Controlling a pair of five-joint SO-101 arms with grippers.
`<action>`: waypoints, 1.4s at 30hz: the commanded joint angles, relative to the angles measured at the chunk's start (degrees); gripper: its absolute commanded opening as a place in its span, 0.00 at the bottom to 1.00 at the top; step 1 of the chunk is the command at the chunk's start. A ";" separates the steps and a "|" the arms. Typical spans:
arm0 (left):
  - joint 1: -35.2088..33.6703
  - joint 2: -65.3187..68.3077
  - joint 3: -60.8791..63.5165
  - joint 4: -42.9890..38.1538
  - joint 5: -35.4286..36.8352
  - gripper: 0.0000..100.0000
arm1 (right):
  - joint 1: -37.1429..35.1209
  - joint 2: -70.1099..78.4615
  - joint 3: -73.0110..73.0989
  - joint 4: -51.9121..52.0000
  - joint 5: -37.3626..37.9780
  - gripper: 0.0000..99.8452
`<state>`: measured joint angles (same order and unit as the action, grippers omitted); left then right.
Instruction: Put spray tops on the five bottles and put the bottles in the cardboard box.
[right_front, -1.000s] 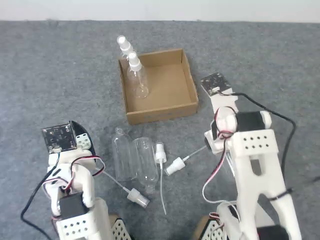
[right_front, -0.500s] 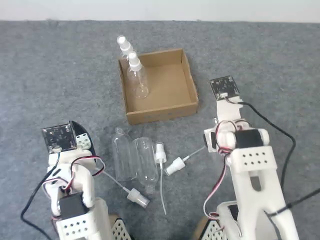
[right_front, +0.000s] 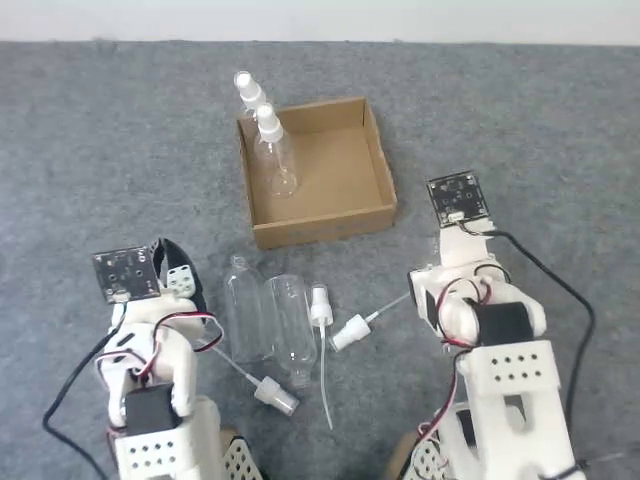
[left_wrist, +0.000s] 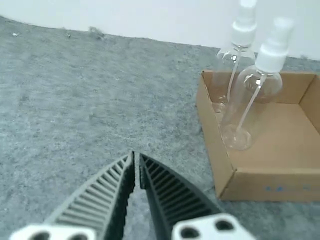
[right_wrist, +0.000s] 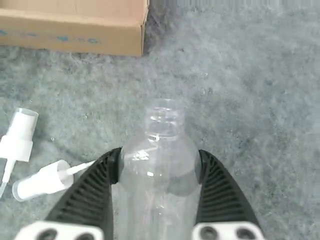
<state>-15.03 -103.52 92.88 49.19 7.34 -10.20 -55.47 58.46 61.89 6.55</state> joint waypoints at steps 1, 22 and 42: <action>0.26 -0.97 -0.84 -0.53 -1.41 0.02 | 4.00 -2.24 -0.70 -1.54 -1.14 0.04; 13.89 4.22 -20.09 18.37 -11.43 0.08 | 7.78 -2.68 2.29 -4.53 -6.59 0.04; 32.97 45.10 -38.46 22.07 6.95 0.16 | 8.13 -2.68 2.29 -4.53 -6.51 0.04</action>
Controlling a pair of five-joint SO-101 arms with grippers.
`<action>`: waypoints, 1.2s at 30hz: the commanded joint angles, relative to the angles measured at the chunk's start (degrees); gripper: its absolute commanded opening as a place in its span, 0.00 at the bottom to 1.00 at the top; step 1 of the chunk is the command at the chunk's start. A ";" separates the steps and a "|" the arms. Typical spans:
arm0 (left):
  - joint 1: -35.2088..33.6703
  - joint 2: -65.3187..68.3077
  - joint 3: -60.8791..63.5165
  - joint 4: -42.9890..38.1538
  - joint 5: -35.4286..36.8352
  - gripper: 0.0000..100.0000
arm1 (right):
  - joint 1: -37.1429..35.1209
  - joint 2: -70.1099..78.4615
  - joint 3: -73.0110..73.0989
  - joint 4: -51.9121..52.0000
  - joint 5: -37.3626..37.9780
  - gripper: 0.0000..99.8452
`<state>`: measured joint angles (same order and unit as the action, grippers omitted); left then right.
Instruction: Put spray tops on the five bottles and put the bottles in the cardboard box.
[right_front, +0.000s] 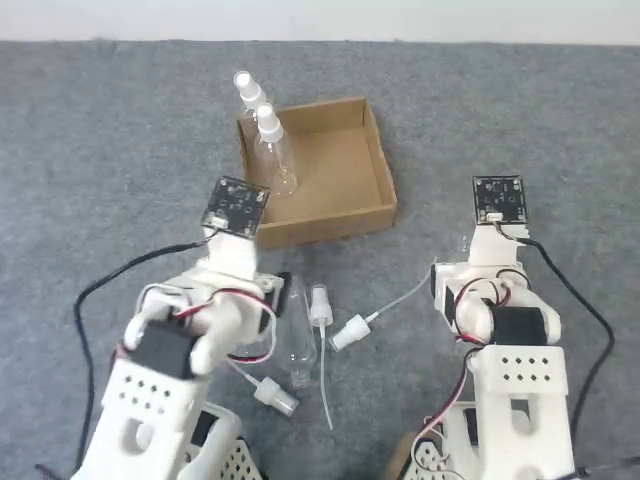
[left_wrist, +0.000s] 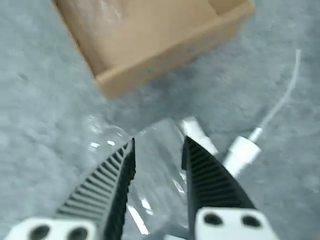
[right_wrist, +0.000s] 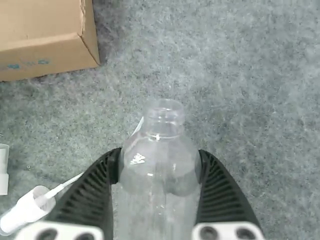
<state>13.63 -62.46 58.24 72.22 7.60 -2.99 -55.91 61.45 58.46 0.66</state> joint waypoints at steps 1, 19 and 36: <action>5.71 5.01 -3.74 -2.02 8.18 0.16 | 0.92 -2.24 -0.62 -1.10 -0.62 0.04; 17.23 27.34 -6.11 -8.88 19.60 0.16 | 0.75 -2.15 -0.62 -1.10 -0.44 0.04; 16.97 46.33 -10.59 -10.29 22.42 0.16 | 0.66 -2.07 -0.62 -1.10 -0.44 0.04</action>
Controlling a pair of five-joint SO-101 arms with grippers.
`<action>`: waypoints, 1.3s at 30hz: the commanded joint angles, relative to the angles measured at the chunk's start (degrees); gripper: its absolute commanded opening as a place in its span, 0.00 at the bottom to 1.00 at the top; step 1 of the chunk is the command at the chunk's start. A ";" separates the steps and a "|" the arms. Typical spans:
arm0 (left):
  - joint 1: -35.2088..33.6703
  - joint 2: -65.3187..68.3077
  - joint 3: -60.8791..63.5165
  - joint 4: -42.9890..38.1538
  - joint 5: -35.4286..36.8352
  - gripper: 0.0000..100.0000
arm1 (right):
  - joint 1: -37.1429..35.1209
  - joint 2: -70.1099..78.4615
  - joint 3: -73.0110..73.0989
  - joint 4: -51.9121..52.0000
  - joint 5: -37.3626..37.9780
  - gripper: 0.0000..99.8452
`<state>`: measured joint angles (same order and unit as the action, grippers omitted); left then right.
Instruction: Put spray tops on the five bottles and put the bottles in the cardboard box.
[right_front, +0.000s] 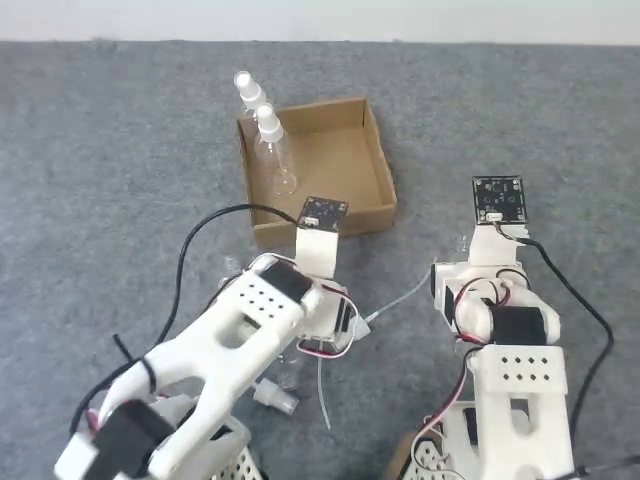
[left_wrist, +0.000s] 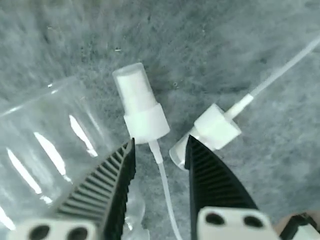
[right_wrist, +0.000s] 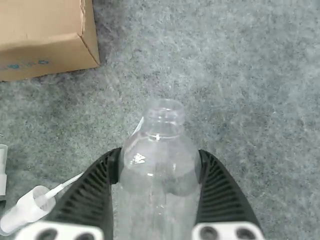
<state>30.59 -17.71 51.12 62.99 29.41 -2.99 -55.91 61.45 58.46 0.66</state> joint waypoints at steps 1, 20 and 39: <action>0.00 2.20 -3.74 -1.14 0.62 0.16 | 0.66 -2.07 -0.62 -1.10 -0.44 0.04; -4.13 13.63 -9.36 -1.23 0.26 0.06 | 0.66 -1.89 -0.62 -1.10 -0.44 0.04; -4.48 13.36 -14.55 6.24 0.35 0.01 | 0.84 -2.15 -0.62 -1.10 -0.35 0.04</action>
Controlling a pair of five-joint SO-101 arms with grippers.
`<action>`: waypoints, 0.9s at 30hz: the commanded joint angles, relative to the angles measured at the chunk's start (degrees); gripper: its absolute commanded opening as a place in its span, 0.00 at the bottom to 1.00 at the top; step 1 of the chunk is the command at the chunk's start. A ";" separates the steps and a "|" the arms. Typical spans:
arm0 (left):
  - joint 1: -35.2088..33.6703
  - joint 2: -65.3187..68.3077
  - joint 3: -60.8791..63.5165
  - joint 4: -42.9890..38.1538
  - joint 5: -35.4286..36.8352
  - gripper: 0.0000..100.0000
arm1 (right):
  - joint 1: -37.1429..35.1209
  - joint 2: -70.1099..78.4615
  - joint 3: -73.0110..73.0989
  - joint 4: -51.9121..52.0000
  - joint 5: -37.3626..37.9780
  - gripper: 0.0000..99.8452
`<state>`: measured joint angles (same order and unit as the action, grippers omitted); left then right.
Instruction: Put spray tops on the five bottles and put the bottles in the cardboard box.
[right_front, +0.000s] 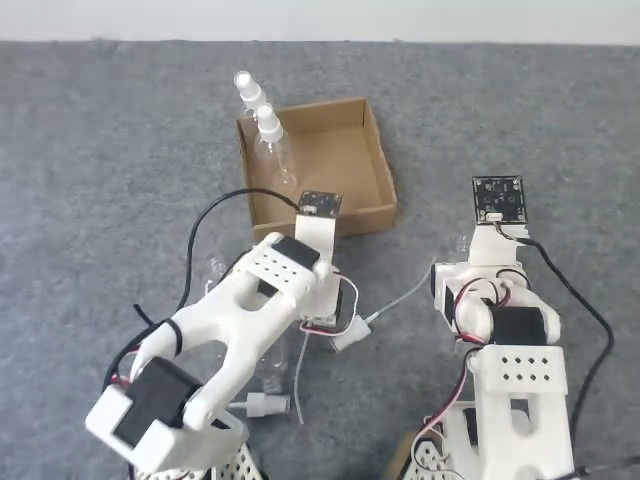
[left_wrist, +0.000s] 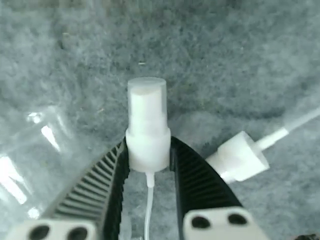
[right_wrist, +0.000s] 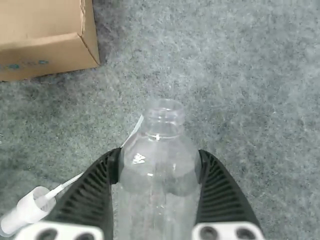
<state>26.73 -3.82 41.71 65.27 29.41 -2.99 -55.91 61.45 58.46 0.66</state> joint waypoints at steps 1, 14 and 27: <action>-0.70 -0.53 -5.67 4.40 0.26 0.01 | 0.84 -2.15 -0.62 -1.10 -0.35 0.04; -0.79 -19.69 1.80 3.34 0.09 0.01 | 0.66 -2.24 -0.62 -1.01 -0.35 0.04; -8.97 -38.68 9.71 -1.93 0.09 0.01 | 0.57 -2.24 -0.62 -0.75 -0.35 0.04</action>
<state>19.69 -36.70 51.91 64.48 29.41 -2.99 -55.91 61.45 58.46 0.66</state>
